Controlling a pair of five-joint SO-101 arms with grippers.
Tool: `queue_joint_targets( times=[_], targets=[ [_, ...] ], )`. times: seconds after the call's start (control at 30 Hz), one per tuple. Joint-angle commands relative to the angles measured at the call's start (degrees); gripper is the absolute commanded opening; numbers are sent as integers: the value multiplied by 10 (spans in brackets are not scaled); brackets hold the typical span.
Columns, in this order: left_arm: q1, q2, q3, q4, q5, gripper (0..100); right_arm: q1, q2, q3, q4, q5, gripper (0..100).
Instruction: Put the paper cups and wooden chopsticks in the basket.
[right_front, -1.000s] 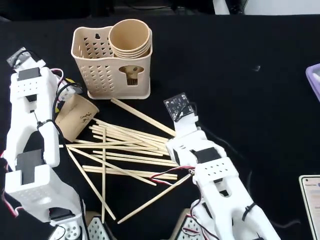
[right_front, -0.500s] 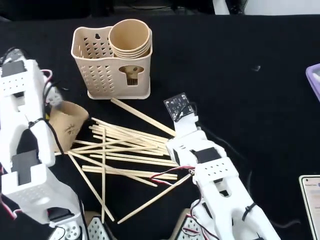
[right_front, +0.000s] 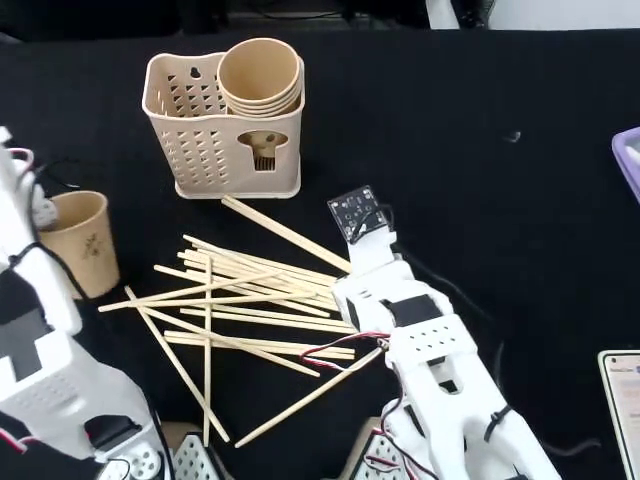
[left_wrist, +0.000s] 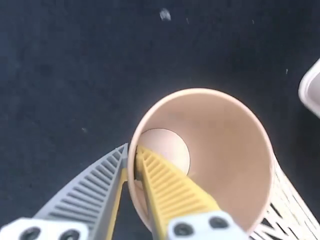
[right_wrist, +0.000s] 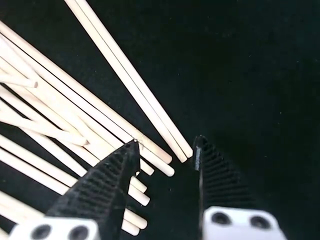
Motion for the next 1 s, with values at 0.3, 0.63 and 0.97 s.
queue_joint_targets(
  times=[0.3,0.63,0.97],
  targets=[
    [11,-54,-295,76,77,30,10,-20,-2,-13,-4,16],
    [204,-95,-489,36,204,30,10,-19,-1,-14,-4,12],
    [392,-94,-384,-128,264,30,10,-19,-1,-14,-3,12]
  ],
)
